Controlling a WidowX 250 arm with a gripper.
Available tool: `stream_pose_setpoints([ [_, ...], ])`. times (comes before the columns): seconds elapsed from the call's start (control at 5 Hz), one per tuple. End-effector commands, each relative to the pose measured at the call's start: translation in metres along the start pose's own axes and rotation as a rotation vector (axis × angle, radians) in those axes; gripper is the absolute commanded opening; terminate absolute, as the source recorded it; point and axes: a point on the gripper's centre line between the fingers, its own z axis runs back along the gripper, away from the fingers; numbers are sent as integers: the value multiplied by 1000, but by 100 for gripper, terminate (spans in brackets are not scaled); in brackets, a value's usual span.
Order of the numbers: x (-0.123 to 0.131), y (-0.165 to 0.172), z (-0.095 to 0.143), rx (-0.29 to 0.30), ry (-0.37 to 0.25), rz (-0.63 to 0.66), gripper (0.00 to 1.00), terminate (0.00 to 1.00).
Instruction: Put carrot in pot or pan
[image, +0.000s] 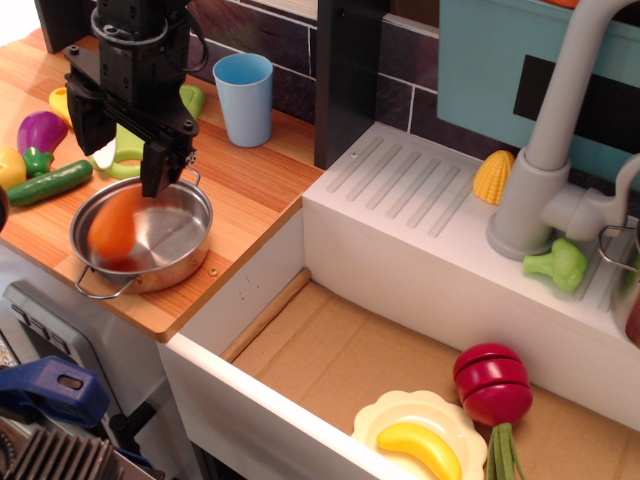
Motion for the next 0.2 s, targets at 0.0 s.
stream_pose_setpoints([
  [0.0, 3, 5, 6, 11, -27, 4, 100, 100],
])
